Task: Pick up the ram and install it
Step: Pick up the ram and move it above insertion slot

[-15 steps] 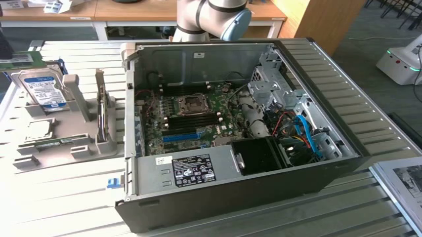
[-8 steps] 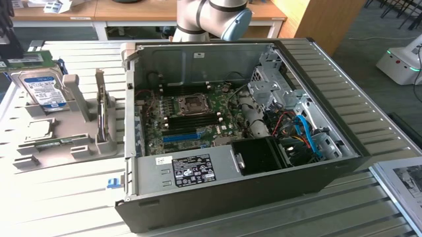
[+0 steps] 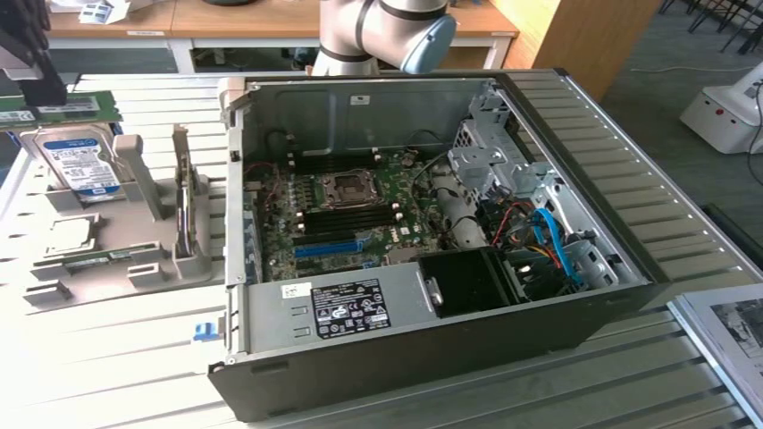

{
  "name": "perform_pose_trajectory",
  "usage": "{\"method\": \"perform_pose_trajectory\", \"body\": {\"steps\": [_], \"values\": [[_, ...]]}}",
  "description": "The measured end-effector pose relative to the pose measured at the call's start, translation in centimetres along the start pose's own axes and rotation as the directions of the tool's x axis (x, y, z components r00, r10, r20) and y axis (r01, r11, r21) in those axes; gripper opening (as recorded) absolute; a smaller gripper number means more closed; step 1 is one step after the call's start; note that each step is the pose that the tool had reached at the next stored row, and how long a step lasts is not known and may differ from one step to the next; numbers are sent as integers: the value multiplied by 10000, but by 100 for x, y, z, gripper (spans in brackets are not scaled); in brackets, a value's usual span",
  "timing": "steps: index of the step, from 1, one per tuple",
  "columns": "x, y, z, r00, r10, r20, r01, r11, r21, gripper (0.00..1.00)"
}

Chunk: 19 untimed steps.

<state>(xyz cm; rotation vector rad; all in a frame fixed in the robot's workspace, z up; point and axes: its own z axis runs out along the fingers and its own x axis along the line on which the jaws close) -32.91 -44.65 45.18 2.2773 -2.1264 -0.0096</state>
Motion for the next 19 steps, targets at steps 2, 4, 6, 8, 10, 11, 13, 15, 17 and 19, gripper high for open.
{"method": "perform_pose_trajectory", "body": {"steps": [2, 4, 6, 8, 10, 11, 13, 15, 17, 19], "values": [[3, -40, 0, 10000, 0, 1, 0, 10000, 0, 12], [6, -80, -2, 10000, -1, 0, 1, 10000, -3, 12], [9, -120, -3, 10000, -1, 0, 1, 10000, -6, 12], [12, -166, -4, 10000, 0, 0, 0, 10000, -10, 12], [14, -209, -5, 10000, 1, 1, -1, 10000, -14, 12], [16, -232, -5, 10000, 0, 1, 0, 10000, -16, 12], [19, -279, -6, 10000, 0, 1, 0, 10000, -22, 12], [23, -326, -8, 10000, -1, 2, 1, 10000, -28, 12], [26, -371, -8, 10000, -1, 2, 1, 10000, -34, 12], [29, -420, -9, 10000, 0, 3, 0, 10000, -40, 12]]}}
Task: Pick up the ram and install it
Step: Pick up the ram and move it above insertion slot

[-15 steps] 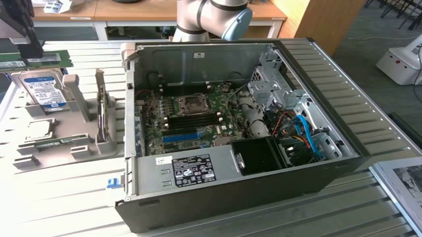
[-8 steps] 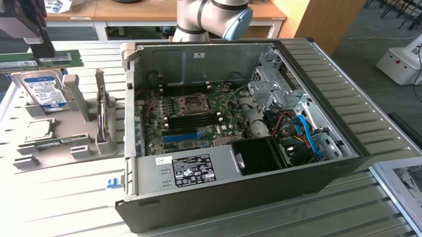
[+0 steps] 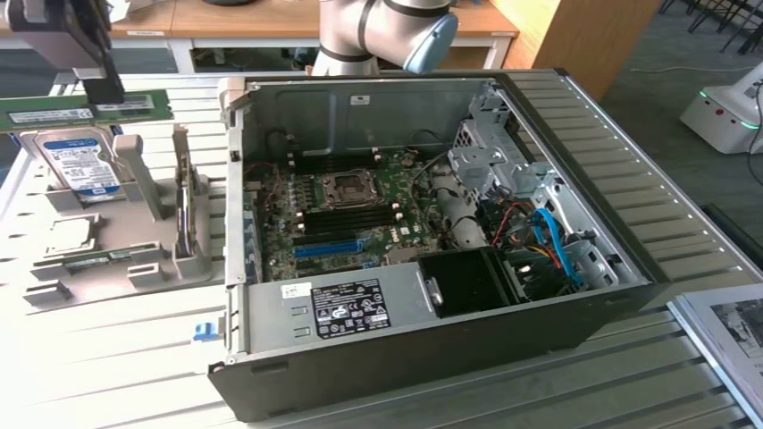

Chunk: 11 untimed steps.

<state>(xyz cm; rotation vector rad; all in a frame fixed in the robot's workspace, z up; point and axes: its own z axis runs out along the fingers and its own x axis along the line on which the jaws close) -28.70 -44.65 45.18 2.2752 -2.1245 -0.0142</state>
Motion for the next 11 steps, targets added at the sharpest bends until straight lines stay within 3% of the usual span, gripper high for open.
{"method": "perform_pose_trajectory", "body": {"steps": [11], "values": [[18, -270, -7, 10000, -1, 3, 1, 10000, -47, 12]]}}
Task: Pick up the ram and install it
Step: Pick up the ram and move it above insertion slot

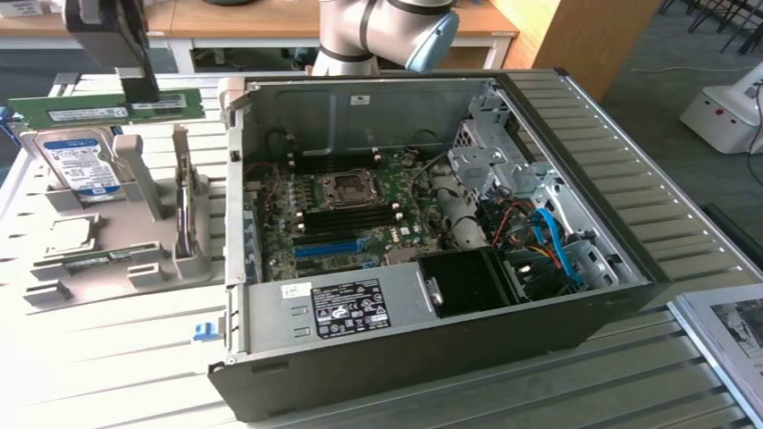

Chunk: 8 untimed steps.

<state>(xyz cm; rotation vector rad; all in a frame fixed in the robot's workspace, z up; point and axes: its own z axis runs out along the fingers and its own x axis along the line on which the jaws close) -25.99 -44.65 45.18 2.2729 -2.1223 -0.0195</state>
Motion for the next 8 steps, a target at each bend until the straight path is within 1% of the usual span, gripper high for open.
{"method": "perform_pose_trajectory", "body": {"steps": [8], "values": [[14, -195, -6, 10000, -1, 3, 1, 10000, -32, 12]]}}
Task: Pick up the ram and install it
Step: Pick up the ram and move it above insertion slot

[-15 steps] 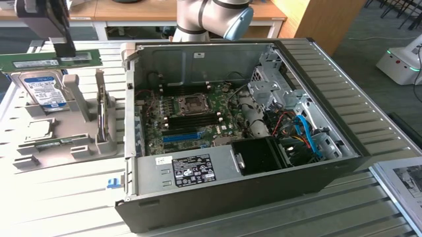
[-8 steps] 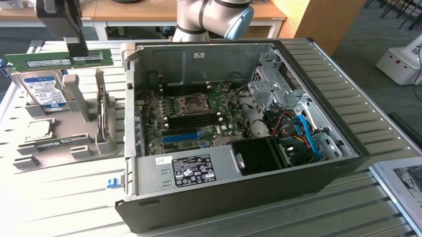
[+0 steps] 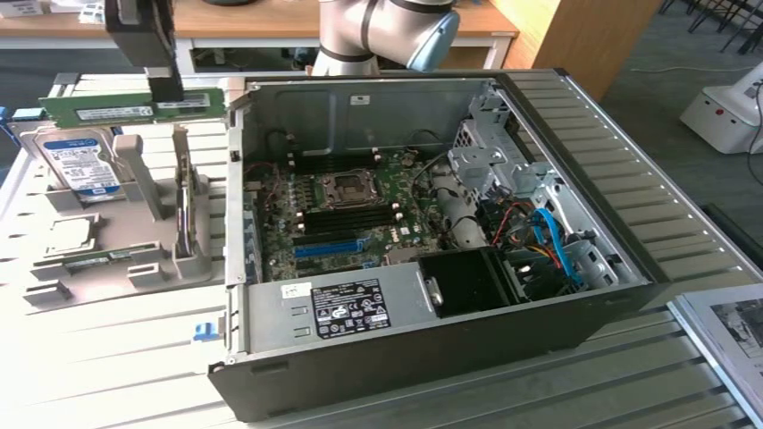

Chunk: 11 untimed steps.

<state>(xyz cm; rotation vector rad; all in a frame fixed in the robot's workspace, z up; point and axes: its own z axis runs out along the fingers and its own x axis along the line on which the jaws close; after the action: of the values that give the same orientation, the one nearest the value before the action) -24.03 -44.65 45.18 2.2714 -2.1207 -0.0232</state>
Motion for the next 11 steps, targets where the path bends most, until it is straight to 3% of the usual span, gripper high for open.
{"method": "perform_pose_trajectory", "body": {"steps": [11], "values": [[16, -226, -8, 10000, -1, 0, 1, 10000, -31, 12]]}}
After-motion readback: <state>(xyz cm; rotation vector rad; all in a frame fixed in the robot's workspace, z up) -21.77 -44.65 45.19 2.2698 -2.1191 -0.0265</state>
